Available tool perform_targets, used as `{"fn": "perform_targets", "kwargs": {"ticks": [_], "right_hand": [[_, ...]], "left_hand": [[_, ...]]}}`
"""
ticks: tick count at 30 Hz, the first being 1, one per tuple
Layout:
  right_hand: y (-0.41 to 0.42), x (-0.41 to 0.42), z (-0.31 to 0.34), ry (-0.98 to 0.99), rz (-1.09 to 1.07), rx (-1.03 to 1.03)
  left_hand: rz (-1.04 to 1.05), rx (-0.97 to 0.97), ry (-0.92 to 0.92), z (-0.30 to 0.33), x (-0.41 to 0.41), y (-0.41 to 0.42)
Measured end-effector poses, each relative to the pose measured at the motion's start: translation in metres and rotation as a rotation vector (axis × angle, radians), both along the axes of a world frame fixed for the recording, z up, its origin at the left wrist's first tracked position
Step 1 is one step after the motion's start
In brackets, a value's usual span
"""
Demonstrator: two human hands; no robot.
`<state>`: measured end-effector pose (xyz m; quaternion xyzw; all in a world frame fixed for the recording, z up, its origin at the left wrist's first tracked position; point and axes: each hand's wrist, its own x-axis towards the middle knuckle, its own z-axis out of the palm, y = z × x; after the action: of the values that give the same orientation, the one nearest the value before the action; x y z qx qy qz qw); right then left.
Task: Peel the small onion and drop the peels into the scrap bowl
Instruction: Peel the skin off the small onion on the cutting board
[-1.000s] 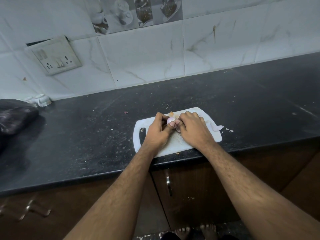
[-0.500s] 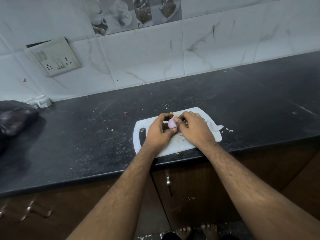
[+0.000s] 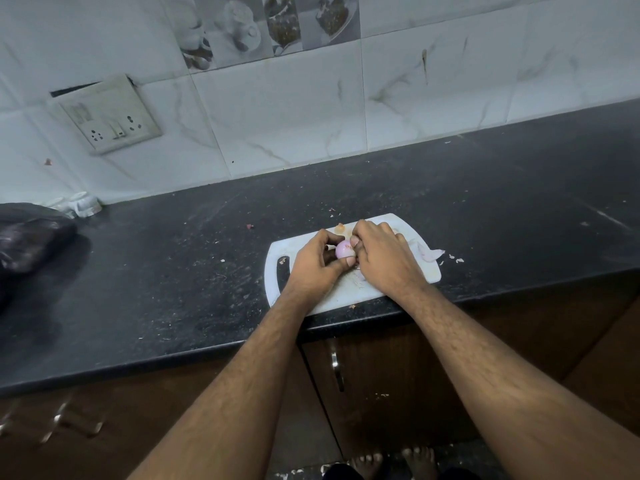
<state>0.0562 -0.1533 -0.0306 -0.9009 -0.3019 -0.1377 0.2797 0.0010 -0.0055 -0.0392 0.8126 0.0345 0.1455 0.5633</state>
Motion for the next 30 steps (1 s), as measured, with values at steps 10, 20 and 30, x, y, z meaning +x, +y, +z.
{"fn": "perform_targets", "kwargs": {"ticks": [10,20,30], "right_hand": [[-0.005,0.0,0.001,0.041,0.1,0.015],[-0.005,0.01,-0.006,0.206,0.048,0.431],[-0.005,0.013,-0.009,0.151,0.116,0.361]], "left_hand": [[0.041,0.051,-0.006,-0.001,0.001,-0.001],[0.072,-0.018,0.023,-0.001,0.002,-0.001],[0.1,0.03,0.018,-0.001,0.001,-0.001]]}}
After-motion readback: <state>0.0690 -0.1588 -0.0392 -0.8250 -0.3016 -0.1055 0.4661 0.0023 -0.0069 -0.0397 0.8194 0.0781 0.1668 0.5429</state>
